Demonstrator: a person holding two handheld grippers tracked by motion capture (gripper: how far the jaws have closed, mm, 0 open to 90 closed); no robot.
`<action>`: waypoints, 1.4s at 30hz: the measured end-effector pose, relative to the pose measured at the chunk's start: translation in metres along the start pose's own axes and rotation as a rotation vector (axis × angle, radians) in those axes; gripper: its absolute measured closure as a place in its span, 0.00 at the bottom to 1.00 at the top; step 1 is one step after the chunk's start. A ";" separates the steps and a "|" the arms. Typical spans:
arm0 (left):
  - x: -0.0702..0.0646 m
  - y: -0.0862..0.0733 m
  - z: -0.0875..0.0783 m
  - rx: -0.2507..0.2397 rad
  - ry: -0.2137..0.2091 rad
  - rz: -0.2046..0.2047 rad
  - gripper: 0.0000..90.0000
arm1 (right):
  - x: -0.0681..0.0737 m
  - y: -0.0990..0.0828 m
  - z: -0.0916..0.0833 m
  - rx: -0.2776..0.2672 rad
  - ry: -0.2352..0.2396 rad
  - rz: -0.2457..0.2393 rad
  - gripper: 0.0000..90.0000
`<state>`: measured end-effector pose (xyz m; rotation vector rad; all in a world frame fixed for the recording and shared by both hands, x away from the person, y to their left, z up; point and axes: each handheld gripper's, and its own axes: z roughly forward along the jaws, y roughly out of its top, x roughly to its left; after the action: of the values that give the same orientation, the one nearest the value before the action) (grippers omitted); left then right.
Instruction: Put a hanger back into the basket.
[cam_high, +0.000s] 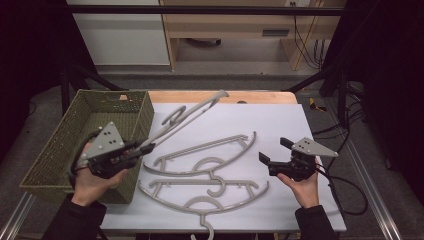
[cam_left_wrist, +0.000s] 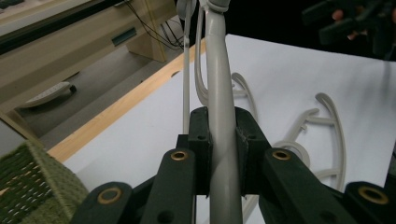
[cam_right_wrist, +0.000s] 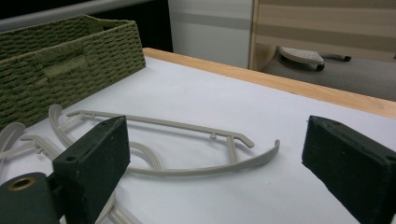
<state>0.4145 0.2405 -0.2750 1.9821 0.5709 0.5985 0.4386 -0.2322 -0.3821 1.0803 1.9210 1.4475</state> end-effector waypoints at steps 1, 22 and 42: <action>0.012 0.001 -0.006 -0.013 0.005 -0.022 0.88 | -0.001 -0.003 -0.002 0.000 -0.011 0.003 0.07; 0.109 -0.052 -0.046 0.057 0.069 -0.142 0.88 | -0.003 -0.011 -0.004 0.039 -0.022 -0.005 0.05; 0.156 -0.120 -0.083 0.116 0.124 -0.256 0.88 | -0.003 -0.012 -0.002 0.048 -0.021 -0.004 0.05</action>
<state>0.4654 0.4429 -0.3187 1.9468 0.9380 0.5416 0.4354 -0.2369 -0.3929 1.1081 1.9511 1.3898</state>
